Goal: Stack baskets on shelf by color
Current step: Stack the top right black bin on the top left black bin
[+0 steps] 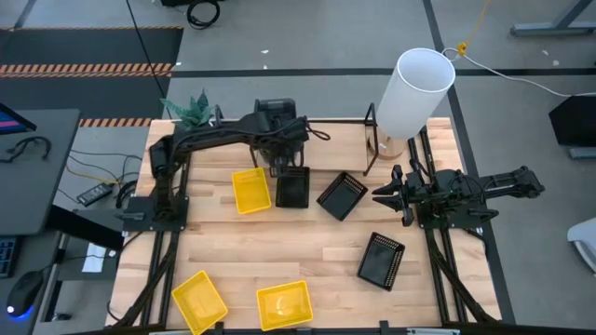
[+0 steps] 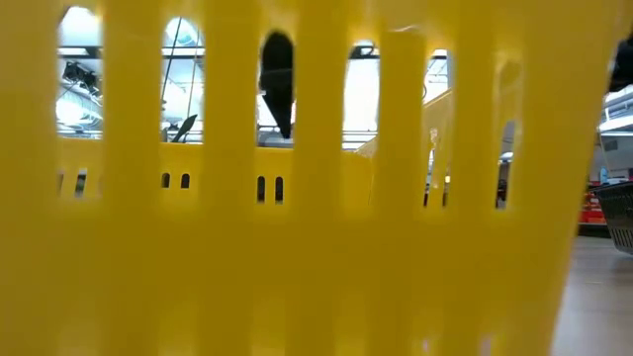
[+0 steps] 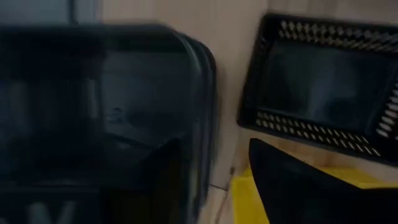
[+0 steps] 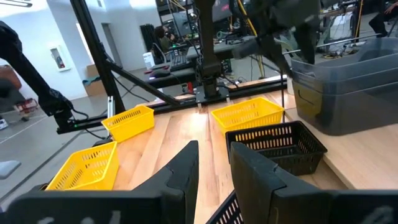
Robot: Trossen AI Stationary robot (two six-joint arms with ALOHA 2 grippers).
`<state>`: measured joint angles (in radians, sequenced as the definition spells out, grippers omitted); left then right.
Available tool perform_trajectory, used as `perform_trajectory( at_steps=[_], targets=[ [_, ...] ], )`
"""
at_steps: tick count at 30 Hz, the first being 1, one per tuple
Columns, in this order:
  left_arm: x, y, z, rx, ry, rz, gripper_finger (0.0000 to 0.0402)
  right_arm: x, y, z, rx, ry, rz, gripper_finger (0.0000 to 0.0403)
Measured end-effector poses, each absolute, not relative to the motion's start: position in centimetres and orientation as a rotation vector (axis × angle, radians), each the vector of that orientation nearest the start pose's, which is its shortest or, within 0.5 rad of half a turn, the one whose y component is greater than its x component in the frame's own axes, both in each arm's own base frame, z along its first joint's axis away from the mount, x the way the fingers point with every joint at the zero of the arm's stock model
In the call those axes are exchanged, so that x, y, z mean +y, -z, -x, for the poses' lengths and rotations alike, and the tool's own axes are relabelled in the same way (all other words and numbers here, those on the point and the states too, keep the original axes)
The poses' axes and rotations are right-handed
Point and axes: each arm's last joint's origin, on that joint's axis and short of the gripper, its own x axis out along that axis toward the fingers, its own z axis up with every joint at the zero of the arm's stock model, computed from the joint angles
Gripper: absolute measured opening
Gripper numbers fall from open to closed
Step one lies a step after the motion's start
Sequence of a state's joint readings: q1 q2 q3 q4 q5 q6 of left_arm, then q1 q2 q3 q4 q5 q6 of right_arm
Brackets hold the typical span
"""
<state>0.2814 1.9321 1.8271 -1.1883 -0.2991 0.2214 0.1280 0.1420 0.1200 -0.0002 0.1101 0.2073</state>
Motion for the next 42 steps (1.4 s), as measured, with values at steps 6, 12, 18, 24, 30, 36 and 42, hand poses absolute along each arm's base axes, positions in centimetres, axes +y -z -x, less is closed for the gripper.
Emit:
perform_trajectory(
  at_steps=[6, 12, 18, 24, 30, 36, 42],
  targets=[
    [9.1, -31.4, -37.9, 1.207, -0.353, -0.296, 0.0196, 1.0, -19.4, -10.1, 0.02, -0.016, -0.205, 0.0098],
    [6.2, -32.1, -40.0, 0.99, -0.154, -0.242, 0.0182, 1.0, -19.4, -10.1, 0.017, -0.017, -0.205, 0.0098],
    [3.8, -30.7, -42.7, 0.872, 0.017, -0.137, 0.0172, 1.0, -19.4, -10.1, 0.015, -0.017, -0.205, 0.0098],
    [0.0, -26.0, -45.2, 0.935, 0.14, -0.156, 0.0172, 1.0, -19.5, -10.1, 0.012, -0.019, -0.206, 0.0098],
    [-2.9, -22.6, -47.1, 0.937, 0.169, -0.209, 0.0172, 1.0, -19.5, -10.1, 0.013, -0.017, -0.206, 0.0098],
    [-2.8, -19.7, -48.0, 0.983, 0.096, -0.314, 0.0172, 1.0, -19.5, -10.1, 0.009, -0.017, -0.207, 0.0098],
    [-2.7, -19.4, -48.3, 0.975, 0.064, -0.467, 0.0172, 1.0, -19.5, -10.1, 0.005, -0.018, -0.207, 0.0098]
  ],
)
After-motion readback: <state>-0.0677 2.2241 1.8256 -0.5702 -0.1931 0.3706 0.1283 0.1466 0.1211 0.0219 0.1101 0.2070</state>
